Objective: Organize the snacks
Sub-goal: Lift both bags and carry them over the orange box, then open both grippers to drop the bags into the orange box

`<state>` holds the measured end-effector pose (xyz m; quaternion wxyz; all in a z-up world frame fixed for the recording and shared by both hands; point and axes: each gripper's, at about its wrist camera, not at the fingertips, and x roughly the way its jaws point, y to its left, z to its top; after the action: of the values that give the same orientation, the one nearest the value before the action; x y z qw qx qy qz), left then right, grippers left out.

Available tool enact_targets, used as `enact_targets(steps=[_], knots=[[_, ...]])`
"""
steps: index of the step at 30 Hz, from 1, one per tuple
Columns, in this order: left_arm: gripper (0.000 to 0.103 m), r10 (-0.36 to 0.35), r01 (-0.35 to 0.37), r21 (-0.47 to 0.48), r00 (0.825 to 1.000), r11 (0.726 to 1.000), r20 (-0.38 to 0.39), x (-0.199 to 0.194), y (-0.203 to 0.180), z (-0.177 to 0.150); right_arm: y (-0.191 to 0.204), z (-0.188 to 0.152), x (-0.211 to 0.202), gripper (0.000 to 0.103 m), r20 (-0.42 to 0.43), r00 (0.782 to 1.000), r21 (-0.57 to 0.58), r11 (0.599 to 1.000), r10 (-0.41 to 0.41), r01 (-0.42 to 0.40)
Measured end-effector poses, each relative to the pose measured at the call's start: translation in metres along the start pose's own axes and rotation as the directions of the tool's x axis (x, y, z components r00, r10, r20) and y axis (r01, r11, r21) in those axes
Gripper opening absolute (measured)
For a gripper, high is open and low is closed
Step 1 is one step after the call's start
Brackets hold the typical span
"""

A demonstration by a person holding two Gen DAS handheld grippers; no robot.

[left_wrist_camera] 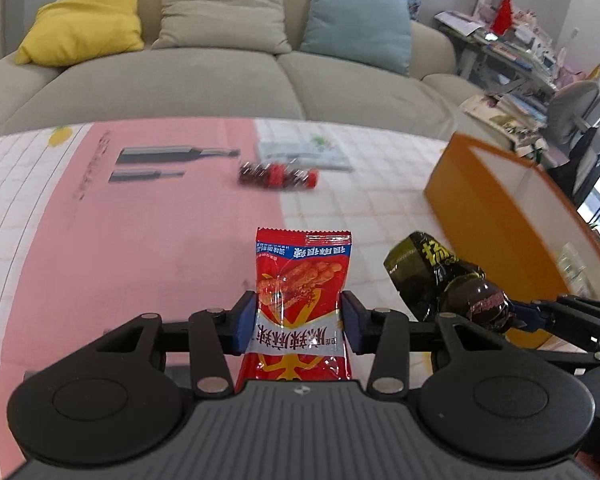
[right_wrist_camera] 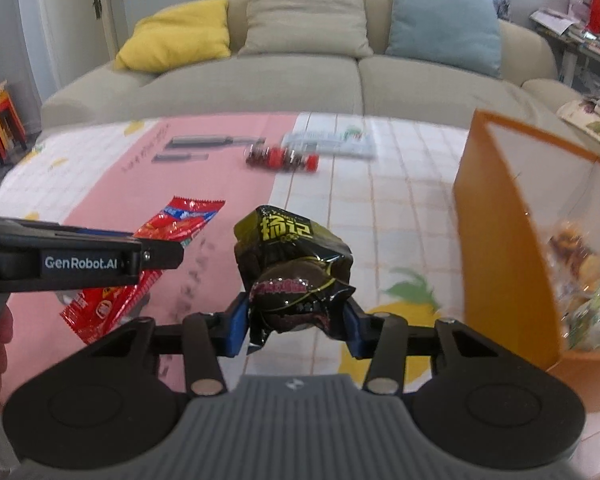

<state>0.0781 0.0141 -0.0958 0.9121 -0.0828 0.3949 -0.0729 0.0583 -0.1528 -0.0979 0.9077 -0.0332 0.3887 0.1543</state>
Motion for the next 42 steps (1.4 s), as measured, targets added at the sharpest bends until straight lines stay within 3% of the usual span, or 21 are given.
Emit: enact_targets(steps=[10, 17, 23, 27, 34, 36, 38, 42], knots=[[0.05, -0.105, 0.103, 0.06, 0.994, 0.993, 0.03, -0.008, -0.05, 0.059, -0.043, 0.045, -0.043, 0.046, 0.105, 0.994, 0.033, 0.999, -0.036, 0.033], [0.05, -0.217, 0.213, 0.131, 0.976, 0.968, 0.012, 0.007, -0.106, 0.103, -0.109, 0.077, -0.061, 0.046, 0.103, 0.992, 0.074, 0.995, -0.068, 0.06], [0.05, -0.316, 0.319, 0.196, 0.948, 0.927, -0.05, 0.031, -0.166, 0.136, -0.168, 0.098, -0.064, 0.046, 0.067, 0.986, 0.066, 0.987, -0.153, 0.148], [0.05, -0.343, 0.357, 0.253, 0.934, 0.899, -0.099, 0.051, -0.203, 0.146, -0.204, 0.103, -0.055, 0.046, 0.022, 0.977, 0.046, 0.977, -0.211, 0.21], [0.05, -0.383, 0.44, 0.338, 0.896, 0.832, -0.223, 0.093, -0.251, 0.15, -0.243, 0.091, -0.034, 0.046, -0.013, 0.961, -0.063, 0.959, -0.277, 0.276], [0.05, -0.382, 0.465, 0.347, 0.88, 0.815, -0.282, 0.109, -0.26, 0.151, -0.253, 0.086, -0.025, 0.046, -0.041, 0.961, -0.073, 0.961, -0.272, 0.268], [0.05, -0.399, 0.506, 0.346, 0.853, 0.79, -0.336, 0.124, -0.266, 0.151, -0.264, 0.084, -0.018, 0.046, -0.073, 0.963, -0.058, 0.965, -0.259, 0.255], [0.05, -0.341, 0.482, 0.466, 0.87, 0.742, -0.357, 0.143, -0.286, 0.149, -0.277, 0.08, -0.002, 0.046, -0.118, 0.966, -0.036, 0.973, -0.23, 0.227]])
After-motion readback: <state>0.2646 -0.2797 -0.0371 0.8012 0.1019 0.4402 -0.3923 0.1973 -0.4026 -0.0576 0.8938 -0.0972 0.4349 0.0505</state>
